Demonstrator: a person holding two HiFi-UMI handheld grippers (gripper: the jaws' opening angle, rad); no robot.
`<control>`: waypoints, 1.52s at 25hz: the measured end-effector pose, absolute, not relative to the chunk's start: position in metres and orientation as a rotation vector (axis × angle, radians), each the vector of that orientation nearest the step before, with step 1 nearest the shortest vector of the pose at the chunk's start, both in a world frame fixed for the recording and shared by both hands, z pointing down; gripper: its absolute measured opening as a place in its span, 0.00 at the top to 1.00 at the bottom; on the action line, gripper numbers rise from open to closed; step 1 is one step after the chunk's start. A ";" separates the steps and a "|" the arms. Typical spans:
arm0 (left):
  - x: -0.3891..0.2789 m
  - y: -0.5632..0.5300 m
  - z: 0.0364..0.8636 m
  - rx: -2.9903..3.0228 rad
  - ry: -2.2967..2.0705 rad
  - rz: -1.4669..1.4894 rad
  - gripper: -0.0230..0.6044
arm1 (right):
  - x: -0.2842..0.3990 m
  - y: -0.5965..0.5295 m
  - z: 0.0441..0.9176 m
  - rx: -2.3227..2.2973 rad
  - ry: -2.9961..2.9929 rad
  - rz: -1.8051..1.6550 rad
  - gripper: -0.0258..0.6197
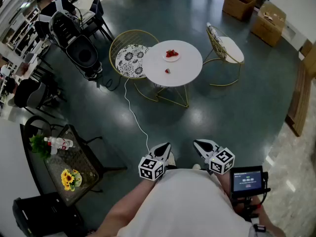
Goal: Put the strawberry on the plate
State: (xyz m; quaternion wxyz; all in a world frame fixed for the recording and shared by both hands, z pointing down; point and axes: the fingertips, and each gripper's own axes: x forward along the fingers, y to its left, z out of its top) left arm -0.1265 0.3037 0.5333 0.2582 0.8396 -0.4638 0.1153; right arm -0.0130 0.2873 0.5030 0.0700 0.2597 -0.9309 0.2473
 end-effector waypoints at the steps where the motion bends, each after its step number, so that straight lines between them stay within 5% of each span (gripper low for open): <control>1: -0.115 0.311 0.532 2.282 -1.256 0.316 0.95 | -0.003 0.296 0.503 0.772 -2.799 0.733 0.95; 11: -0.063 0.362 0.526 2.271 -1.332 0.335 0.95 | 0.061 0.340 0.500 0.758 -2.810 0.726 0.95; 38: -0.053 0.378 0.523 2.195 -1.473 0.323 0.95 | 0.084 0.340 0.495 0.703 -2.840 0.706 0.95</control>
